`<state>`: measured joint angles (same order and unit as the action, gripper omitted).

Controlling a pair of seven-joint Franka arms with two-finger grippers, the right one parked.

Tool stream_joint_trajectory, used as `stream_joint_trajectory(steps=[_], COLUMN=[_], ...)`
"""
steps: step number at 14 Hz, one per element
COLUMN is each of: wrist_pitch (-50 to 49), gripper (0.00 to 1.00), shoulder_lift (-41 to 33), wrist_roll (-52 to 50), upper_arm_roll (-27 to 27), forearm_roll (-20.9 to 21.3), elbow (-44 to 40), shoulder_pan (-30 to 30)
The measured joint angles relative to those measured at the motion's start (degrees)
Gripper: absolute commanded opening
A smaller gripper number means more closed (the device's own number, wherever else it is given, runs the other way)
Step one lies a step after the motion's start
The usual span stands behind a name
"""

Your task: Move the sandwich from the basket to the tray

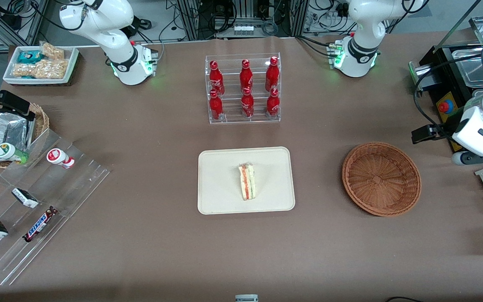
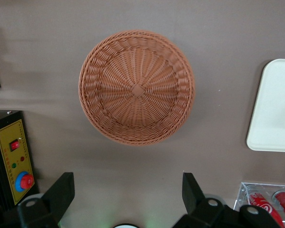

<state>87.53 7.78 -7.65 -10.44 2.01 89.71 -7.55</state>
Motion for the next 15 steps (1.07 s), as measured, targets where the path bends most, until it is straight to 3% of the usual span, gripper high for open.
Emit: stream_joint_trajectory(steps=[7, 11, 15], wrist_pitch=[0.26, 0.3, 0.58], gripper=[1.0, 1.0, 1.0], shoulder_lift=[-1.48, -5.42, -5.12], wrist_roll=[0.61, 9.9, 16.9], upper_arm_roll=[-0.4, 5.88, 6.93], forearm_roll=[-0.03, -1.36, -1.58], elbow=[2.46, 2.18, -1.7], shoulder_pan=[0.69, 5.67, 5.76])
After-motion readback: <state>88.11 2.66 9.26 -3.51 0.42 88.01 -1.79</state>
